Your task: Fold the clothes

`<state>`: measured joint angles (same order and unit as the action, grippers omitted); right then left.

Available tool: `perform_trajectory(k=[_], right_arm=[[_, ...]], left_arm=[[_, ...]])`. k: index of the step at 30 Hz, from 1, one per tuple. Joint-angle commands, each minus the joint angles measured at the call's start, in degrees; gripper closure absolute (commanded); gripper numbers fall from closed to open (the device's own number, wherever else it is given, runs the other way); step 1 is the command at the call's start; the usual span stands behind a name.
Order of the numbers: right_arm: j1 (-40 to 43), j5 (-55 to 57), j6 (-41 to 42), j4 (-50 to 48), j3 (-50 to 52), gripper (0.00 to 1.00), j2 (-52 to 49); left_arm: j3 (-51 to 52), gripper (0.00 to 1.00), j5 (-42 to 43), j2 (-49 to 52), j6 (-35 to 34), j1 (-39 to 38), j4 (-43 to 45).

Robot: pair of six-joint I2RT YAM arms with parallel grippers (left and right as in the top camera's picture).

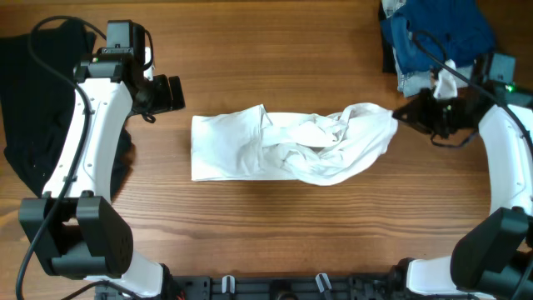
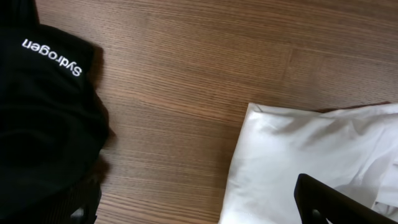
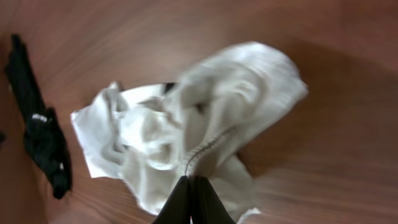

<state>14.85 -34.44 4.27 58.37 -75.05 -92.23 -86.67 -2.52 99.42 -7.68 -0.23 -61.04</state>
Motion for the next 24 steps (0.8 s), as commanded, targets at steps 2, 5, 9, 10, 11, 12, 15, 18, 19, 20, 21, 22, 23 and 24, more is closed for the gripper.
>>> perform_trajectory(k=[2,5,9,10,11,12,15,18,19,20,21,22,23,24], right_arm=[[-13.2,-1.4,2.1,-1.6,-3.4,0.96,1.1],[-23.6,-1.4,7.3,-6.1,-3.4,0.95,0.7],[-38.6,-1.4,16.1,-17.2,-3.4,0.95,-0.7],[-41.1,-1.2,17.6,-19.6,-3.4,0.96,-1.0],[-43.3,-0.8,19.1,-21.8,-3.4,0.96,-1.4],[-45.2,-0.1,20.5,-23.8,-3.4,0.96,-2.0],[-50.0,2.4,24.4,-28.9,-3.4,0.96,-4.3],[-52.7,2.8,27.4,-34.9,-3.4,0.96,-7.9],[-53.4,2.8,28.0,-36.8,-3.4,0.96,-9.4],[-54.0,2.6,29.0,-39.0,-3.4,0.96,-11.1],[-55.0,1.7,29.7,-42.6,-3.4,0.96,-13.6],[-55.7,1.4,30.1,-44.7,-3.4,0.96,-15.2],[-56.3,1.3,30.5,-46.6,-3.4,0.96,-16.6],[-57.0,0.7,30.7,-48.9,-3.4,0.96,-18.0]], left_arm=[[-0.6,0.00,0.7,-0.4,-0.7,0.1,1.1],[-0.6,0.00,0.7,-0.4,-0.5,0.2,1.8],[-0.6,0.00,-3.7,-0.3,-0.5,1.3,3.6],[-0.6,0.00,-5.3,-0.2,-0.5,2.5,4.5],[-0.6,0.00,-5.6,-0.1,-0.5,3.9,5.5],[-0.6,0.00,-5.5,0.0,-0.5,5.2,6.4],[-0.6,0.00,-4.1,0.5,-0.5,11.2,9.6],[-0.6,0.00,-2.7,0.9,-0.5,16.5,11.3],[-0.6,0.00,-2.4,0.9,-0.5,17.7,11.5],[-0.6,0.00,-1.6,0.9,-0.5,19.1,11.6],[-0.6,0.00,-0.6,0.9,-0.5,20.3,11.6],[-0.6,0.00,0.4,0.9,-0.5,20.9,11.6],[-0.6,0.00,1.3,0.9,-0.5,21.5,11.6],[-0.6,0.00,2.3,0.9,-0.5,21.9,11.8]])
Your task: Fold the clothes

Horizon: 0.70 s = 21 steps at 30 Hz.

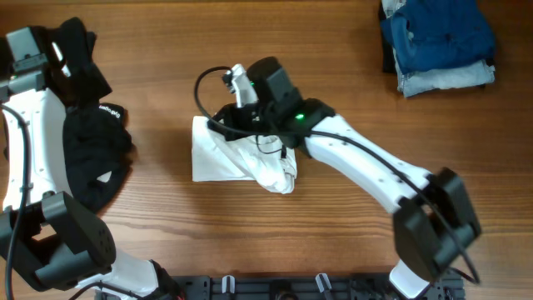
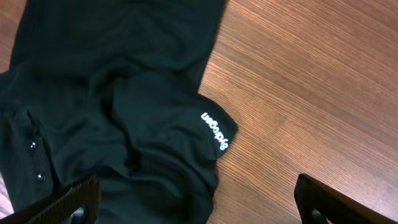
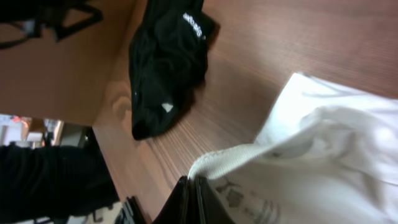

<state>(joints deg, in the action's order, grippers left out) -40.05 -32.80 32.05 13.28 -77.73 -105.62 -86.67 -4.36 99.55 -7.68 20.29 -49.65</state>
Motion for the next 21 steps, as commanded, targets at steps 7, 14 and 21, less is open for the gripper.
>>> perform_trajectory(k=[7,14,21], right_arm=[[-5.9,-5.7,-7.2,0.6,-5.0,0.32,-5.7],[-0.5,19.0,-18.7,34.9,-25.1,0.01,-4.5],[3.0,23.7,-30.7,38.0,-23.1,0.17,-7.8]], left_arm=[[-0.6,0.00,6.1,0.8,-0.5,1.6,1.3],[-0.5,0.00,9.3,0.8,-0.5,1.6,1.2],[-0.5,0.00,10.5,0.8,-0.5,1.6,1.2]])
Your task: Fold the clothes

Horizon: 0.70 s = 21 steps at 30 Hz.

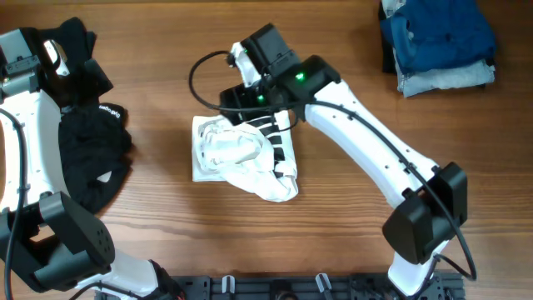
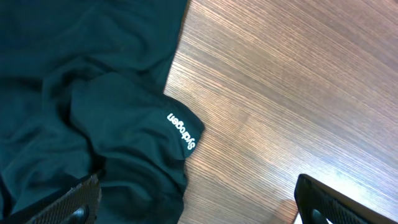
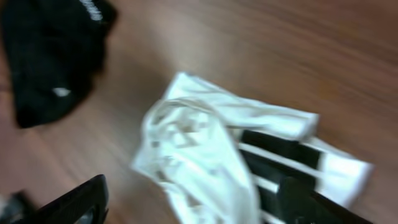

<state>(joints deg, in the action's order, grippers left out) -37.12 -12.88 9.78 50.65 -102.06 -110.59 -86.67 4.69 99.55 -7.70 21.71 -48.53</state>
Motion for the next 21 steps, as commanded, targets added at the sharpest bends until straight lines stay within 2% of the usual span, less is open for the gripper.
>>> perform_trajectory(k=[1,5,8,14,19,21], right_arm=[[0.1,2.7,-11.3,1.1,1.3,0.19,-4.2],[0.1,-1.6,-17.4,1.3,1.3,0.32,-7.3],[0.1,-2.0,-19.1,0.8,1.3,0.53,-8.9],[0.2,-2.1,-20.3,-1.4,1.3,0.70,-11.9],[0.2,-3.5,-21.0,-1.4,1.3,0.69,-13.7],[0.2,-3.5,-21.4,-1.4,1.3,0.63,-13.7]], left_arm=[[-0.5,0.00,1.5,0.8,-0.5,0.2,0.1],[-0.5,0.00,1.5,0.8,-0.5,0.2,0.1],[-0.5,0.00,1.5,0.8,-0.5,0.2,0.2],[-0.5,0.00,1.5,0.8,-0.5,0.2,0.2],[-0.5,0.00,1.5,0.8,-0.5,0.2,0.2],[-0.5,0.00,1.5,0.8,-0.5,0.2,0.2]])
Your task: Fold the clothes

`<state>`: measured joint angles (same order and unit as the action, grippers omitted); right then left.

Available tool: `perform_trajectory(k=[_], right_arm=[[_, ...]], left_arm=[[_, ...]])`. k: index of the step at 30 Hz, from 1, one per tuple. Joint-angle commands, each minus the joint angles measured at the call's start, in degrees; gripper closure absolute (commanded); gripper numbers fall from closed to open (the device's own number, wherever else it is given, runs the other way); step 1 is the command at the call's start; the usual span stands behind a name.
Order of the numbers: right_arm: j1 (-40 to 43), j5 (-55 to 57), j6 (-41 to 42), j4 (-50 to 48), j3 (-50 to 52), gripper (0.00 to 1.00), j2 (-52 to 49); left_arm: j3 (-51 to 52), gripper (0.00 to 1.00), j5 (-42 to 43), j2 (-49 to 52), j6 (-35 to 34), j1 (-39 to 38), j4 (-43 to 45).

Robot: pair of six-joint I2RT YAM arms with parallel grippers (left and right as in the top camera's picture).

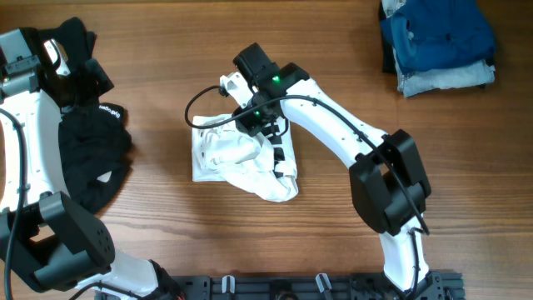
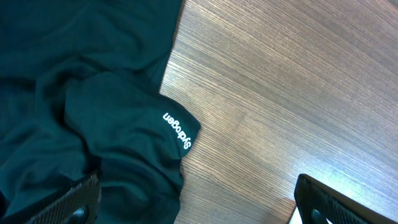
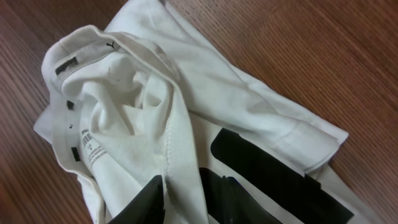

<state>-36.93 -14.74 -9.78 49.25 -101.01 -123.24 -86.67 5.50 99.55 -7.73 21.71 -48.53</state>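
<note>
A white shirt [image 1: 233, 154] with black stripes lies bunched at the table's middle, its collar and label showing in the right wrist view [image 3: 118, 106]. My right gripper [image 1: 265, 132] is down on its upper right part. Its fingers [image 3: 186, 205] are shut on a white ribbed hem band [image 3: 177, 149] next to the black stripes [image 3: 267, 162]. At the far left my left gripper [image 1: 79, 79] stands open [image 2: 196, 205] over the edge of a black garment [image 2: 62, 93] with a white logo [image 2: 177, 127]. Nothing lies between its fingers.
A stack of folded blue clothes [image 1: 437, 37] sits at the back right corner. The black garment [image 1: 83, 150] is heaped along the left side of the wooden table [image 1: 416, 167]. The right arm stretches across the middle from the front right.
My right gripper was open above the white shirt. Now it is lower and shut on a hem band of the shirt. The left arm has hardly moved.
The white shirt first lay stretched across the middle, my right gripper shut on its right end. Then that end was over the left part and my left arm was over the black garment. After that the right gripper was open; now it grips the hem.
</note>
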Motion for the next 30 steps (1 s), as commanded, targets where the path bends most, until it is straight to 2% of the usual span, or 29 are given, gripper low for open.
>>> perform_trajectory(k=[1,4,8,9,15,17,22,24,28,30], right_arm=[[0.0,-1.7,-1.9,-0.3,0.2,0.63,-1.1],[0.0,-1.7,-2.1,-1.5,0.2,0.64,-1.1],[0.0,-1.7,-2.1,-2.1,0.2,0.82,-1.1],[0.0,-1.7,-2.1,-1.8,0.2,0.83,-1.1],[0.0,-2.1,-3.8,0.0,0.3,0.66,-1.9],[0.0,-2.1,-3.8,0.4,0.3,0.66,-2.7],[0.1,-2.1,-2.1,-0.2,-0.9,0.84,-2.8],[0.2,-2.1,-0.5,0.0,-3.3,0.95,-2.7],[0.2,-1.6,4.3,-1.2,-10.6,0.96,-2.3],[0.2,-1.6,7.3,-4.9,-12.8,0.96,-2.3]], left_arm=[[-0.5,0.00,0.7,0.8,-0.5,0.2,0.2],[-0.5,0.00,0.7,0.8,-0.5,0.2,0.2],[-0.5,0.00,0.7,0.8,-0.5,0.2,0.2],[-0.5,0.00,0.7,0.8,-0.5,0.2,0.2],[-0.5,0.00,0.7,0.8,-0.5,0.2,0.2],[-0.5,0.00,0.7,0.8,-0.5,0.2,0.2],[-0.5,0.00,0.7,0.8,-0.5,0.2,0.2],[-0.5,0.00,0.7,0.8,-0.5,0.2,0.2],[-0.5,0.00,0.7,0.8,-0.5,0.2,0.6],[-0.5,0.00,0.7,0.8,-0.5,0.2,0.8]])
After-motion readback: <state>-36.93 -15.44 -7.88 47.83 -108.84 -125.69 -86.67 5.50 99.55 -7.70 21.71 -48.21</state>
